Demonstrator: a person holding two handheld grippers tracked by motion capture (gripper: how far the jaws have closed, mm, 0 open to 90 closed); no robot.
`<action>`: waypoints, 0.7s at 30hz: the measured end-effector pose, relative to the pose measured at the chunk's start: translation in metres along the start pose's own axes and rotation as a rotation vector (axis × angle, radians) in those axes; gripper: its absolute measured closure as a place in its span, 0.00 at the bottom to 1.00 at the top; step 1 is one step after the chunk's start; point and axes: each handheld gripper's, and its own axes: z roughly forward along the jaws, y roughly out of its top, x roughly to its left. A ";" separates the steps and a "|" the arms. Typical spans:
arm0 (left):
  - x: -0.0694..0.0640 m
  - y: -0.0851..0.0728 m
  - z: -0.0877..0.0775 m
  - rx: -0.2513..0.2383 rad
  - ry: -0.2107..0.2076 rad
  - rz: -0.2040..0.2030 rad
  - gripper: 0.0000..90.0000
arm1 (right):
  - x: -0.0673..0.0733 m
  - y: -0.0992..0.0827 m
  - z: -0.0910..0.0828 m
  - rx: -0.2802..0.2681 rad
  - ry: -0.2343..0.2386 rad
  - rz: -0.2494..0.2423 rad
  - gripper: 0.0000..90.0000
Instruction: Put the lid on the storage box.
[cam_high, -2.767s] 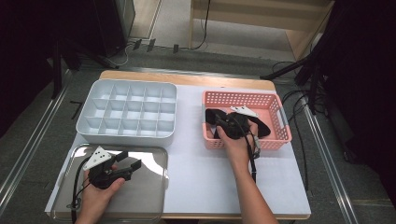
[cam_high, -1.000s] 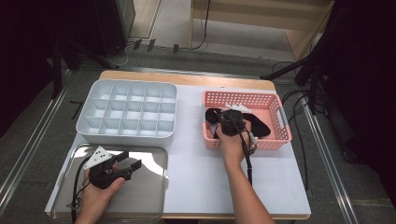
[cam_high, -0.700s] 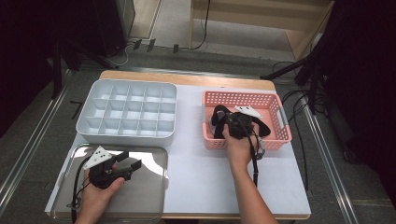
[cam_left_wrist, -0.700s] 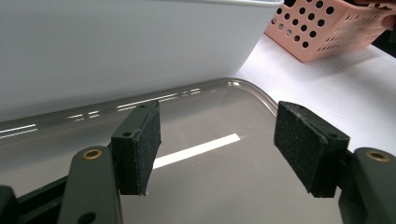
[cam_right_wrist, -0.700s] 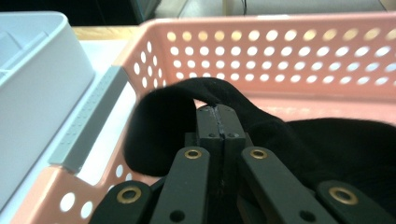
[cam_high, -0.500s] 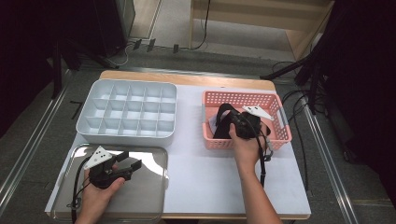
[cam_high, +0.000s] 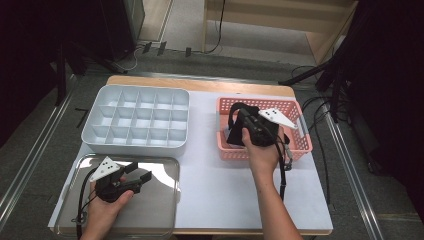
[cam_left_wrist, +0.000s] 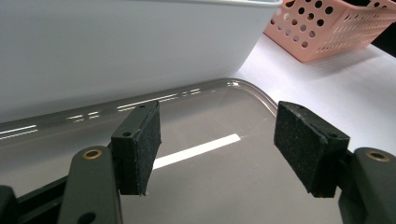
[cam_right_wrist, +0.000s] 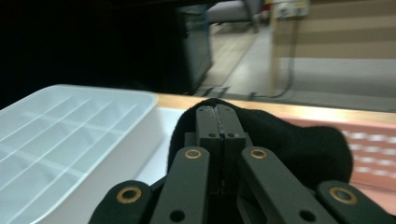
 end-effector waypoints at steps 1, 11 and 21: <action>0.000 0.000 0.000 0.000 0.000 0.000 0.36 | 0.005 -0.002 0.003 0.012 0.021 -0.010 1.00; 0.000 0.000 0.000 -0.006 -0.003 -0.002 0.36 | 0.028 -0.029 0.020 0.122 0.107 -0.047 1.00; 0.000 0.000 0.000 -0.001 -0.003 0.000 0.36 | 0.031 -0.040 0.021 0.158 0.034 -0.026 0.53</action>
